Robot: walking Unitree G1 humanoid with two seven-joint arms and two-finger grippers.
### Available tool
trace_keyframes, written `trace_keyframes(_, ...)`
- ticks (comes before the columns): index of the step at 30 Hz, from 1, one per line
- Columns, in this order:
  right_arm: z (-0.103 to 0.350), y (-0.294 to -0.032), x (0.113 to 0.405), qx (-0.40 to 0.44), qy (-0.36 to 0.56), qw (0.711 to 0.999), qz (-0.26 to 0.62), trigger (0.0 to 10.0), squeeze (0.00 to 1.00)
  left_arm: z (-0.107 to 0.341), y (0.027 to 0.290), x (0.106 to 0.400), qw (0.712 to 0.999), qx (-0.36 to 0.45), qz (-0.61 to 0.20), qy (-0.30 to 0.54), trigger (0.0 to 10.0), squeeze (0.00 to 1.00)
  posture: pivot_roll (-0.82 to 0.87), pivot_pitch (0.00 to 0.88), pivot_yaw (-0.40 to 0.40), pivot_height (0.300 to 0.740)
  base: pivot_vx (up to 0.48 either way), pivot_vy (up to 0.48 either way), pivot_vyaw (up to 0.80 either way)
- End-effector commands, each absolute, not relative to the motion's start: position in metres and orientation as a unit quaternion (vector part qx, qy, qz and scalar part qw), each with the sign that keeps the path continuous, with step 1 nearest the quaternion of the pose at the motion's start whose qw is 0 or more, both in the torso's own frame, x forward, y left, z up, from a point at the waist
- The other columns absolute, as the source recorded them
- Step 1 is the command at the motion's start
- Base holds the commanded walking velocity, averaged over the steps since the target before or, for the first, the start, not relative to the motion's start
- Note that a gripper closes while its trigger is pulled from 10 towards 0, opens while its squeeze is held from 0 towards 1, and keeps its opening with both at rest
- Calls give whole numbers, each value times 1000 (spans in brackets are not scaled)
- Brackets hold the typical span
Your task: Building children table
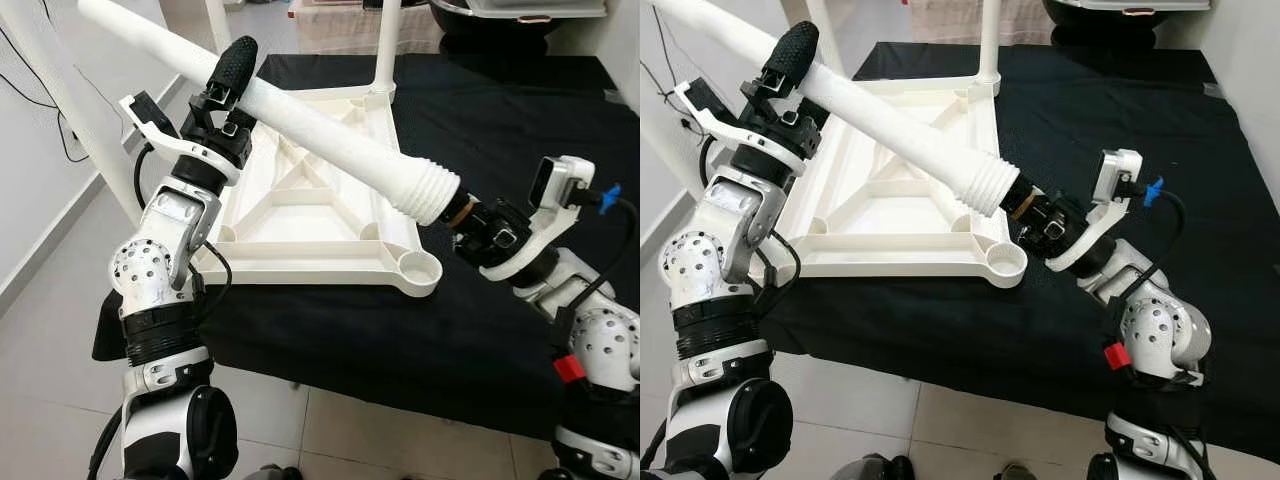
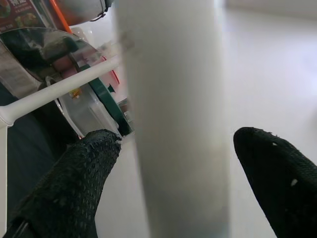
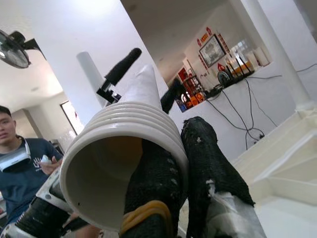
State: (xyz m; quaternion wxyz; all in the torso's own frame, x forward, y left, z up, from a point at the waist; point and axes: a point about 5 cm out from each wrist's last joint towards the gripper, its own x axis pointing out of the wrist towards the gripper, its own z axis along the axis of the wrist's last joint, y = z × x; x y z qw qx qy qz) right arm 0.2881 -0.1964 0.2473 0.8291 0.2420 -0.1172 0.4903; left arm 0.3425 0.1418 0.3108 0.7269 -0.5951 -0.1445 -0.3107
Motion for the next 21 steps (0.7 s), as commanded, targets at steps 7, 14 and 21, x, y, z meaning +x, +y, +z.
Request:
trace_keyframes(7,249,-193,282,214,-118,808,536,0,0,309,143,341,720,-604,-314,-137,10000,0,-54,136,81,740,0,0,0)
trace_keyframes(14,252,-192,284,207,-121,803,545,0,0,308,140,339,706,-616,-321,-137,0,0,-51,136,80,740,0,0,0)
trace_keyframes(21,251,-192,285,198,-116,803,549,0,0,310,137,337,700,-621,-326,-136,0,0,-51,136,80,740,0,0,0)
